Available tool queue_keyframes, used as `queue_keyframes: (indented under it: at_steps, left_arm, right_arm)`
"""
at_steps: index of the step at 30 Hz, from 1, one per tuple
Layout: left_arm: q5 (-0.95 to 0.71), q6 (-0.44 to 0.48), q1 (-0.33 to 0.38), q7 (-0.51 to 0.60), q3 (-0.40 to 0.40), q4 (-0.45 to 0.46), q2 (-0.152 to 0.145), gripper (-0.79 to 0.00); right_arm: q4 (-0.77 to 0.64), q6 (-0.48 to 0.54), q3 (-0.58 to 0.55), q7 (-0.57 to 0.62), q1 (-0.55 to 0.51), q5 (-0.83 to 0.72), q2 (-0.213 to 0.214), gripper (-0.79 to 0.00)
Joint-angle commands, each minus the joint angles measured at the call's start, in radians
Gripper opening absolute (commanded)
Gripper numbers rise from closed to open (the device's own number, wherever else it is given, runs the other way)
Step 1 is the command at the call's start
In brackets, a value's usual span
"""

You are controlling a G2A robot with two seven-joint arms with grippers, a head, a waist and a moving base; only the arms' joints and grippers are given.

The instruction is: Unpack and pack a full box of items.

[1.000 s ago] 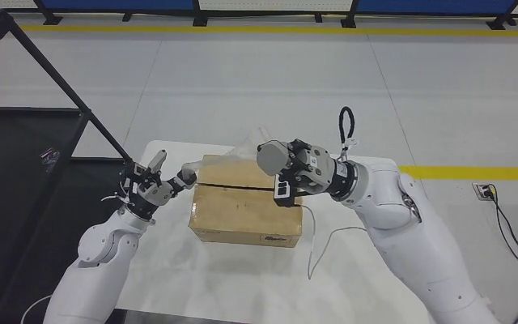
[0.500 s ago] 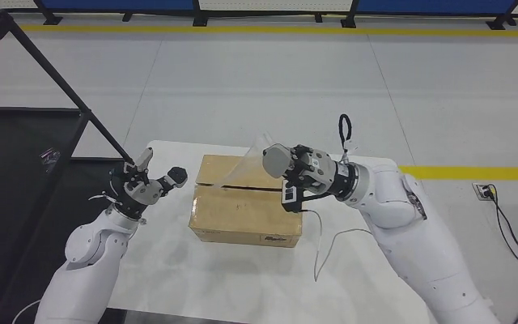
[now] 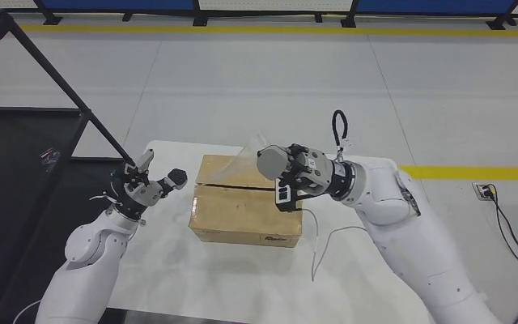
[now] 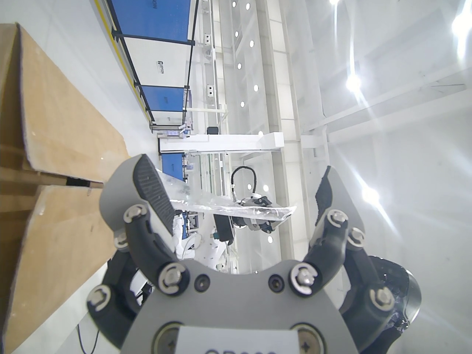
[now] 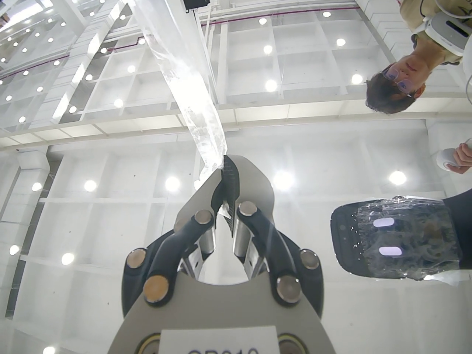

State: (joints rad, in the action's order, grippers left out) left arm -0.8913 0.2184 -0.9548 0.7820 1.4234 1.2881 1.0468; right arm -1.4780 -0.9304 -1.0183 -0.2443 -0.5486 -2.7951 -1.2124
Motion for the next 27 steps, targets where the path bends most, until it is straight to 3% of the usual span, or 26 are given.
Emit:
queue_keyframes:
  at_steps: [1, 9, 27]
  left_arm:
    - [-0.003, 0.0, -0.002, 0.002, 0.006, -0.004, 0.0, 0.0]
    - [0.001, -0.011, 0.0, 0.006, 0.015, -0.014, 0.004, 0.0]
    - [0.04, -0.008, 0.021, -0.01, -0.003, -0.045, 0.018, 0.0]
  right_arm:
    - [0.028, -0.034, 0.014, -0.001, 0.015, -0.027, -0.004, -0.785]
    - [0.164, -0.082, 0.069, -0.007, 0.081, -0.127, -0.02, -0.785]
    - [0.275, -0.082, 0.193, 0.001, 0.17, -0.207, -0.055, -0.785]
